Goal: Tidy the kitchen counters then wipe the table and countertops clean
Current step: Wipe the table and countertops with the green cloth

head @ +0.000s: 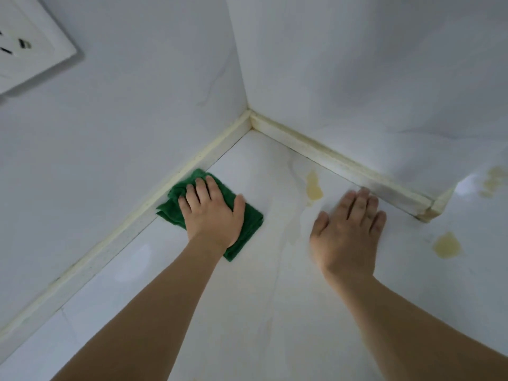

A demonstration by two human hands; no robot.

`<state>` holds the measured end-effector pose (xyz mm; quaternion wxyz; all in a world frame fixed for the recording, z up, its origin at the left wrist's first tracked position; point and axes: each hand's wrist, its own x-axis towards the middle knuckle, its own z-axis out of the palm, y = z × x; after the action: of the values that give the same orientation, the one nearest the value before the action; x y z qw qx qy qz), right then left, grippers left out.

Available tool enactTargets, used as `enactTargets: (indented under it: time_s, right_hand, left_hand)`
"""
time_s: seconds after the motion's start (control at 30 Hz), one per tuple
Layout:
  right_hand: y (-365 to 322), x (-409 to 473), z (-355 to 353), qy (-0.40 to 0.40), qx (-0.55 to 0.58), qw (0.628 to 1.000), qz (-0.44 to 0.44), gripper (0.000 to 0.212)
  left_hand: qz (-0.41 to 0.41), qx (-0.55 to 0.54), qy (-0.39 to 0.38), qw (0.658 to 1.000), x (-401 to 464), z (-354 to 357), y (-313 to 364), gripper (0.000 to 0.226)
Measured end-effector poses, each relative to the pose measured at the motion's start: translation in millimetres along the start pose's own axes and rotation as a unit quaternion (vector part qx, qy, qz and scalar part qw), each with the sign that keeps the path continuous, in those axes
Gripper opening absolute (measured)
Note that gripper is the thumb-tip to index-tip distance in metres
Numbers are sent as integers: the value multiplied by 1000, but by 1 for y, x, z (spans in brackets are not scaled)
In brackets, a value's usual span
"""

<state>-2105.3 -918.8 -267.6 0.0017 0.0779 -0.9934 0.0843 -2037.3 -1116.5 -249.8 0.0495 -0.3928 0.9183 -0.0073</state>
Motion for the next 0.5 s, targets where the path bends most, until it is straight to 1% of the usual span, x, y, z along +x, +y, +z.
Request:
enactTargets:
  time_s: [0.1,0.27,0.33,0.5]
  right_hand:
    - [1,-1,1,12,8,1000,2,74]
    - [1,0,2,5,-4,1000,0,74]
    - [1,-1,2,14,4,1000,0,73]
    - [2,-1,3,21,-5,1000,-4,71]
  left_hand:
    - [9,3,5,1000,13,-2,17,83]
    - [22,0,1,1000,32,-7,40,83]
    - [25,0,3,1000,39,-9,51,83]
    - [40,-1,2,999,68,-15,91,85]
